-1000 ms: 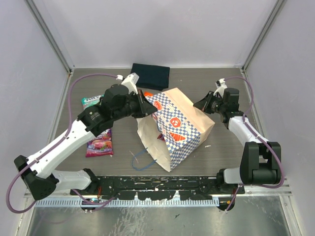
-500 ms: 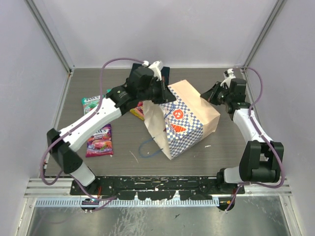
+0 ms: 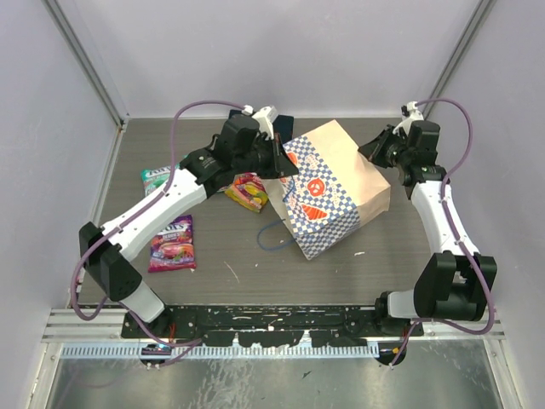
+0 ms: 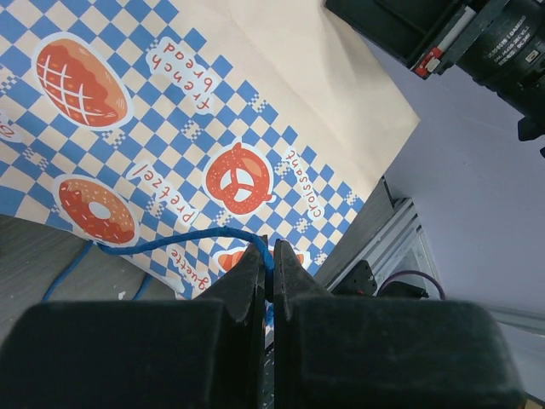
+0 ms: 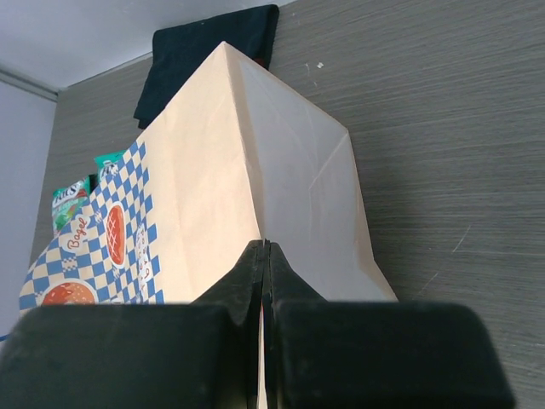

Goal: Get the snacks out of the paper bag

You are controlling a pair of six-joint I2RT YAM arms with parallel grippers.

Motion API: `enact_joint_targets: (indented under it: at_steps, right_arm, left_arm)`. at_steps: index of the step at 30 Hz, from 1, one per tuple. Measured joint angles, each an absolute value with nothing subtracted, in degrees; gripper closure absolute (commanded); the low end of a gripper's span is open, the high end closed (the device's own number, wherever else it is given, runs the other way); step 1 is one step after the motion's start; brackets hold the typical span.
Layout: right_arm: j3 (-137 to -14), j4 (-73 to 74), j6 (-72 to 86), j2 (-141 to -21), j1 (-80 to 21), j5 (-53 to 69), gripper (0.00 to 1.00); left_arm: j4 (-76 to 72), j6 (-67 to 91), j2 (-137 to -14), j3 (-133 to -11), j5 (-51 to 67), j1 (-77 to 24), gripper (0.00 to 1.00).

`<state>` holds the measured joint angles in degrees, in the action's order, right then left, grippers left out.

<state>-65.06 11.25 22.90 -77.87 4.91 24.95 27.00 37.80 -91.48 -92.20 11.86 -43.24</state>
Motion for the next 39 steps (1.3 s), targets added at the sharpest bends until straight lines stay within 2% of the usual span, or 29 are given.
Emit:
enact_joint_targets:
  at_steps: [19, 31, 34, 39]
  right_arm:
    - [-67.16, 11.60, 24.10, -78.48, 14.31, 24.84, 0.99]
    - [-61.71, 4.36, 25.23, -82.67, 4.25, 26.26, 0.99]
    - [-61.58, 4.58, 25.74, -82.65, 6.52, 27.51, 0.99]
    - [-61.32, 5.23, 28.47, -82.65, 15.77, 28.23, 0.99]
  left_arm:
    - [23.55, 39.03, -103.00, -96.60, 19.90, -43.53, 1.00]
    - [29.19, 35.07, -93.27, -93.23, 13.69, -43.35, 1.00]
    - [29.19, 35.16, -94.94, -95.53, 14.24, -43.38, 1.00]
    - [29.47, 35.35, -101.69, -101.51, 15.53, -43.92, 1.00]
